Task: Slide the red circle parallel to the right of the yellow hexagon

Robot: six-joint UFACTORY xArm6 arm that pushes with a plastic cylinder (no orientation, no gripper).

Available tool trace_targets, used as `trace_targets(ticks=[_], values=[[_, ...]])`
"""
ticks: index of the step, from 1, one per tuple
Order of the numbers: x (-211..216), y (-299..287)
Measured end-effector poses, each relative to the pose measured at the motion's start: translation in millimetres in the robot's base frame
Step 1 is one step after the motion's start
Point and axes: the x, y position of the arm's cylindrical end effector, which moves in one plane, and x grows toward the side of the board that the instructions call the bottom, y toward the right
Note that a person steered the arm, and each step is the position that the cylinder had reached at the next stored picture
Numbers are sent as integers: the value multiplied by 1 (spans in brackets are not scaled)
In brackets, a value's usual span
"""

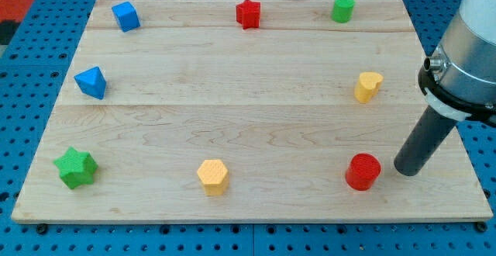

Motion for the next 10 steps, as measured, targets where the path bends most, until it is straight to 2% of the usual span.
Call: trace_targets(ticks=[3, 6, 7, 8, 9, 10], values=[[-4, 0], [-23, -51], [-23, -50], [-23, 3], [-1, 40], [37, 24]])
